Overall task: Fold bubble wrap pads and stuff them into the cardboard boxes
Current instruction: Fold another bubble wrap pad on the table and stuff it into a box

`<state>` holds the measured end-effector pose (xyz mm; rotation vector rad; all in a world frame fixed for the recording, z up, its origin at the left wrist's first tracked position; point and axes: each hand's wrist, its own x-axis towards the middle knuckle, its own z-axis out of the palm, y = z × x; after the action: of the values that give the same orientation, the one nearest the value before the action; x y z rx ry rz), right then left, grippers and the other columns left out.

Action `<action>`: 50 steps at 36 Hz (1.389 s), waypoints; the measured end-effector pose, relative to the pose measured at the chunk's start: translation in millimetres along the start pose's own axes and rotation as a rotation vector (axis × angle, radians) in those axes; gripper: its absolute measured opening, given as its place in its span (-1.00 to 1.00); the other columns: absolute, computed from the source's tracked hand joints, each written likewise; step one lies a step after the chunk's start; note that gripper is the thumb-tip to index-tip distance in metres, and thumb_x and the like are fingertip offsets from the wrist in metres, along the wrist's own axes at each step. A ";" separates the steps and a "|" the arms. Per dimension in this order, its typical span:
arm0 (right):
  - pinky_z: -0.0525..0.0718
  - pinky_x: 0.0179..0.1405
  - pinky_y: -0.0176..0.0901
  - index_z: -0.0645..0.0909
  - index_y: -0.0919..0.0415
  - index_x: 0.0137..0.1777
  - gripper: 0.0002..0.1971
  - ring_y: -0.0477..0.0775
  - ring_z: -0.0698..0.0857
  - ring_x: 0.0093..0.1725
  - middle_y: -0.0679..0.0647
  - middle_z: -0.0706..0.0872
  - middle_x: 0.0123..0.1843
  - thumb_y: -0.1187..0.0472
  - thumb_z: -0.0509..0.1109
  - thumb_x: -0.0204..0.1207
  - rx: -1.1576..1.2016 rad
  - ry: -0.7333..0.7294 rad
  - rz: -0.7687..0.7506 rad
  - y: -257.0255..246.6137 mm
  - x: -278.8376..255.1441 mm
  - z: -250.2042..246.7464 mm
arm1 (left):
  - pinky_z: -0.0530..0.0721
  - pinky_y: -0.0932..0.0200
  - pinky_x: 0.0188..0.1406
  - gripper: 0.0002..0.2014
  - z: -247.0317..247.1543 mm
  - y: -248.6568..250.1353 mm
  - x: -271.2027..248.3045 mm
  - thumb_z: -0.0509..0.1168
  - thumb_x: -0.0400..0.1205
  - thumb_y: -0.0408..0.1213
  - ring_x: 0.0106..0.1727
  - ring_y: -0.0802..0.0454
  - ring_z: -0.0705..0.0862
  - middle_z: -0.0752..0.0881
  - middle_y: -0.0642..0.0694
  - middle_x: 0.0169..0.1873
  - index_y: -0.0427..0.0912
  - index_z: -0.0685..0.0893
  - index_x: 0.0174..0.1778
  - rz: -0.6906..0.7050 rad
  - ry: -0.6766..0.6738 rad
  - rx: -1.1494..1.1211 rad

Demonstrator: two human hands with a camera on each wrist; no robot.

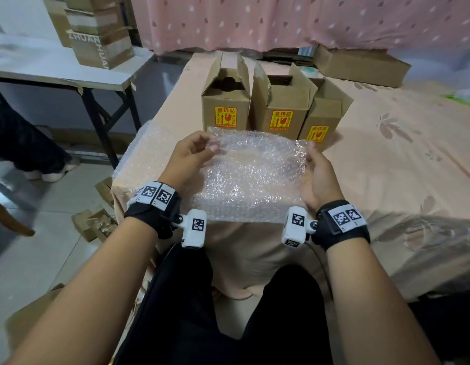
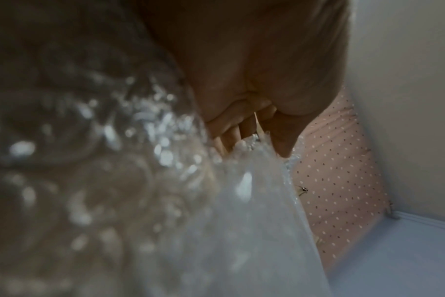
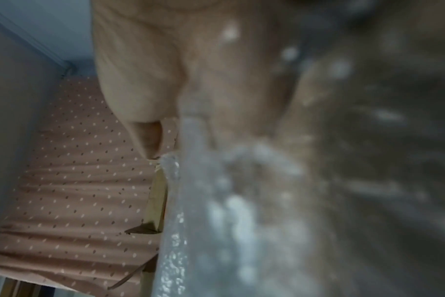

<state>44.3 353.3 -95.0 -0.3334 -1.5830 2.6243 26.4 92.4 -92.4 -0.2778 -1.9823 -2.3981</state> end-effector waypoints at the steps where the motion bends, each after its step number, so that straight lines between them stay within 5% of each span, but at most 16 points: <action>1: 0.57 0.42 0.42 0.69 0.18 0.30 -0.63 0.37 0.69 0.38 0.29 0.71 0.39 -0.06 0.35 0.68 0.007 0.001 0.013 0.1 0.6 -0.6 | 0.66 -0.14 0.24 -0.90 -0.4 -0.3 0.2 0.32 0.69 -0.51 0.10 -0.18 0.74 0.73 -0.26 0.02 -0.33 0.65 0.09 -0.001 -0.001 0.005; 6: 0.76 0.14 0.19 0.66 0.38 0.31 -0.67 0.26 0.77 0.13 0.23 0.79 0.11 0.14 0.29 0.74 -0.036 0.025 -0.025 -1.1 0.6 1.1 | 0.66 -0.09 0.27 -0.93 -3.4 -0.3 0.7 0.35 0.70 -0.43 0.07 -0.14 0.71 0.74 -0.25 -0.03 -0.28 0.68 0.07 -0.009 -0.004 0.040; 9: 0.76 0.05 0.11 0.72 0.20 0.03 -0.69 0.18 0.81 -0.01 0.16 0.83 -0.03 -0.01 0.26 0.75 -0.001 0.015 -0.006 -3.6 0.8 -0.2 | 0.67 0.01 0.20 -0.93 -2.5 0.4 0.1 0.33 0.71 -0.44 0.06 -0.12 0.70 0.73 -0.24 -0.03 -0.28 0.68 0.07 -0.003 -0.010 0.051; 15: 0.71 0.23 0.21 0.69 0.15 0.07 -0.73 0.28 0.76 0.18 0.22 0.79 0.10 -0.03 0.27 0.73 0.024 0.035 0.023 -1.7 4.1 -3.4 | 0.70 0.12 0.09 -0.92 -2.2 1.2 0.6 0.27 0.72 -0.51 0.01 -0.05 0.67 0.69 -0.22 -0.05 -0.31 0.65 0.04 0.044 -0.024 0.073; 21: 0.72 0.12 0.11 0.70 0.16 -0.17 -0.83 0.19 0.77 -0.04 0.14 0.77 -0.09 0.18 0.36 0.64 0.009 0.017 0.015 0.3 5.7 -3.8 | 0.56 -0.10 0.30 -0.94 -2.8 -2.3 2.0 0.35 0.69 -0.46 0.08 -0.07 0.59 0.68 -0.12 -0.06 -0.23 0.68 0.00 0.052 -0.019 0.062; 25: 0.73 -0.09 0.02 0.71 0.13 -0.47 -0.60 0.05 0.75 -0.31 0.04 0.70 -0.36 0.37 0.31 0.59 0.051 0.004 -0.009 -1.9 6.7 -6.1 | 0.54 -0.19 0.32 -0.94 -1.8 -2.1 2.5 0.33 0.69 -0.49 0.09 -0.10 0.58 0.67 -0.20 -0.02 -0.31 0.66 0.04 0.060 -0.026 0.044; 33: 0.71 0.17 0.14 0.68 0.14 -0.18 -0.85 0.09 0.75 -0.17 0.05 0.73 -0.25 0.19 0.41 0.63 0.009 0.043 0.000 -3.3 7.2 -4.4 | 0.54 -0.37 0.38 -0.91 -3.8 -5.8 3.7 0.33 0.69 -0.50 0.13 -0.17 0.64 0.71 -0.28 0.06 -0.28 0.70 0.04 0.063 -0.009 0.024; 39: 0.76 -0.29 -0.11 0.67 0.24 -0.19 -0.83 0.04 0.77 -0.30 0.07 0.74 -0.35 0.35 0.34 0.64 -0.032 0.044 -0.016 0.5 10.1 -4.2 | 0.60 -0.31 0.32 -0.89 -4.6 -7.3 4.7 0.30 0.71 -0.49 0.11 -0.16 0.69 0.76 -0.19 -0.01 -0.23 0.71 0.00 0.072 -0.015 0.026; 46: 0.81 0.06 0.19 0.71 0.23 -0.10 -0.89 0.13 0.83 -0.19 0.12 0.79 -0.21 0.27 0.39 0.65 -0.012 0.023 -0.011 -2.9 9.2 -4.1 | 0.71 -0.01 0.10 -0.89 -6.5 -10.1 7.5 0.28 0.73 -0.48 0.04 -0.05 0.74 0.80 -0.09 -0.05 -0.23 0.70 0.01 0.095 -0.023 0.026; 50: 0.82 -0.07 0.14 0.71 0.32 -0.04 -0.95 0.16 0.81 -0.17 0.19 0.78 -0.19 0.34 0.42 0.60 -0.095 0.036 -0.023 -2.3 11.3 -1.5 | 0.70 -0.06 0.10 -0.88 -7.1 -10.9 8.3 0.30 0.72 -0.48 0.04 -0.10 0.74 0.80 -0.13 -0.03 -0.21 0.71 -0.02 0.098 -0.044 0.045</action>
<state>33.5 357.5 -95.3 -0.3636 -1.6929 2.5174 15.9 88.4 -103.1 -0.4204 -1.9879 -2.3046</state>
